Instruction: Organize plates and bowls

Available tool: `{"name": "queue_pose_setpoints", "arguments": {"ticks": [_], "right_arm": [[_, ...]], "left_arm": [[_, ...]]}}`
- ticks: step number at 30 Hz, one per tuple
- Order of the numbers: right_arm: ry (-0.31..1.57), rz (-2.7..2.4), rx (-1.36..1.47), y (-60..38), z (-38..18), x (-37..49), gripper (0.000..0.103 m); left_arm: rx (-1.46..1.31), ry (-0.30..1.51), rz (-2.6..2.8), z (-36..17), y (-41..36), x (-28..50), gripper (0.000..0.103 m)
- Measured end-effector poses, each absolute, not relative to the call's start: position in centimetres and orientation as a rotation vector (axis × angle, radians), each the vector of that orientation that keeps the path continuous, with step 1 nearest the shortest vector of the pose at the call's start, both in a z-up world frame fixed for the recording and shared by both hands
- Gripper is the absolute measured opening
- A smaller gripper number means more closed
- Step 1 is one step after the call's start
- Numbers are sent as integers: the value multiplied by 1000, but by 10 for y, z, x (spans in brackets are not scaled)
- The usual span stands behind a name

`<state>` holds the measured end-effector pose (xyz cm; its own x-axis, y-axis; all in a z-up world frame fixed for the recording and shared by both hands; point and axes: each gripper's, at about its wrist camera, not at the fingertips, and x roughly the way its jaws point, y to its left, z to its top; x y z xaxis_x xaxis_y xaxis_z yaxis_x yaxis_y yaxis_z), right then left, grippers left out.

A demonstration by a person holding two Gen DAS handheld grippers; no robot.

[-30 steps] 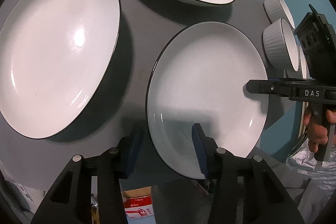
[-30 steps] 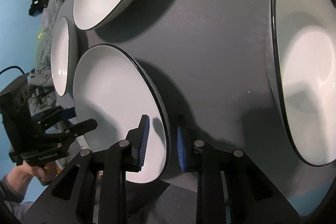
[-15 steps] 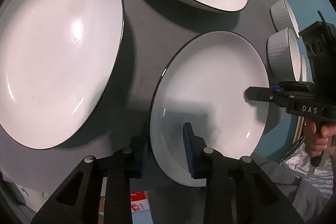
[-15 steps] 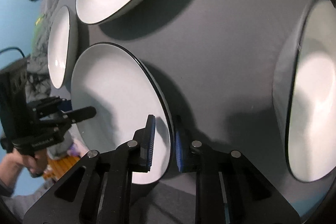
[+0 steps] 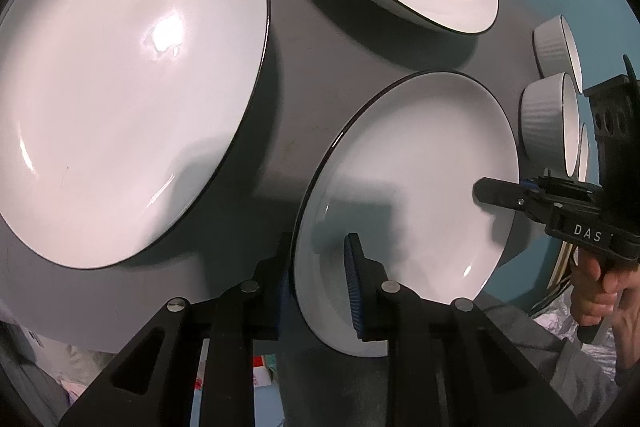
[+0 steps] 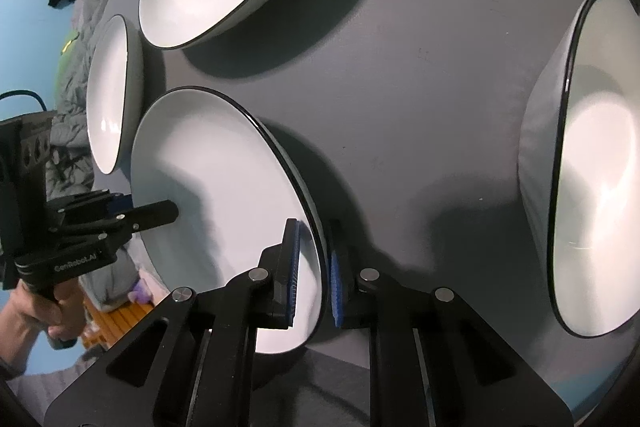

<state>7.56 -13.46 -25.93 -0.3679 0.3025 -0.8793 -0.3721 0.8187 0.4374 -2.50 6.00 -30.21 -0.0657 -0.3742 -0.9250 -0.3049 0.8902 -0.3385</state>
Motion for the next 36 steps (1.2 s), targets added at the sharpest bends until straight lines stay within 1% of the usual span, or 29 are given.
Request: {"name": "queue_pose_setpoints", "arguments": {"ticks": [7, 17, 28, 36], "right_arm": [[1824, 716, -70, -131, -246, 82, 14], [1804, 728, -80, -123, -223, 104, 14], [1769, 732, -90, -98, -214, 152, 14], [1773, 752, -98, -67, -224, 190, 14]], "left_arm": [[-532, 1657, -58, -284, 63, -22, 23], [-490, 1594, -67, -248, 81, 17, 23], [-446, 1553, -42, -238, 89, 77, 23], [-427, 1555, 16, -246, 108, 115, 23]]}}
